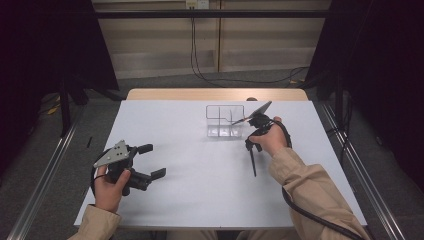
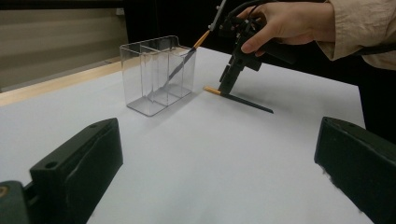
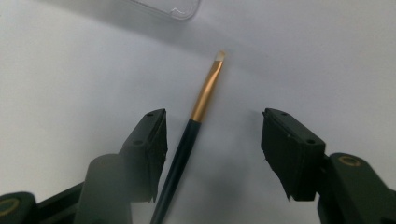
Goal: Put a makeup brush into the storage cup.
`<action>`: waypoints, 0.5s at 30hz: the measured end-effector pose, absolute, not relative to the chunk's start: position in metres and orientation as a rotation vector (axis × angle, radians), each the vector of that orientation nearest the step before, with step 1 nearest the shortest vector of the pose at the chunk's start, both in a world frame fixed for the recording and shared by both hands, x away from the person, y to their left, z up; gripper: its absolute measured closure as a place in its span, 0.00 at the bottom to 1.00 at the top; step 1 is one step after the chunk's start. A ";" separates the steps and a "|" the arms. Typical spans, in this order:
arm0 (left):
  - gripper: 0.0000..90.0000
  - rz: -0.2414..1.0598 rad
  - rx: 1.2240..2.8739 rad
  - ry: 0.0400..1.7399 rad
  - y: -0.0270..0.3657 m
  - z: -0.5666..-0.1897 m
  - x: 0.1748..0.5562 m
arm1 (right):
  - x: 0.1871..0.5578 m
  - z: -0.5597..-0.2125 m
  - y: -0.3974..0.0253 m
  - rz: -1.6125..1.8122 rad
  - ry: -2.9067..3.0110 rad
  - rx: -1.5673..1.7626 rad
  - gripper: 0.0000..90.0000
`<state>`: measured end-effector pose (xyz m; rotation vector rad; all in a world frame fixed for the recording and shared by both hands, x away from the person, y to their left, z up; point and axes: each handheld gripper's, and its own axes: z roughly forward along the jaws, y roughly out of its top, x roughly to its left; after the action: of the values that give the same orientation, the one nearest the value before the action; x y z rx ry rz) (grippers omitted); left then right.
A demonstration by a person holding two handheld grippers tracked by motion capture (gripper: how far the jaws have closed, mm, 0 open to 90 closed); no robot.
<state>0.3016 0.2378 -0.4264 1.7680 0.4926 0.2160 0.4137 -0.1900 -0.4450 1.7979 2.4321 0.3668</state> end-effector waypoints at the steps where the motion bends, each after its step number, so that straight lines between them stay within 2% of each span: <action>1: 0.01 0.215 1.767 0.494 0.238 -0.427 0.302 | 0.414 -0.446 -0.189 0.367 2.428 1.797 0.48; 15: 0.01 0.213 1.774 0.500 0.237 -0.428 0.302 | 0.417 -0.446 -0.187 0.354 2.436 1.809 0.60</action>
<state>0.3024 0.2372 -0.4282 1.7743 0.4999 0.2132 0.4169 -0.1870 -0.4459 1.8091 2.4363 0.3540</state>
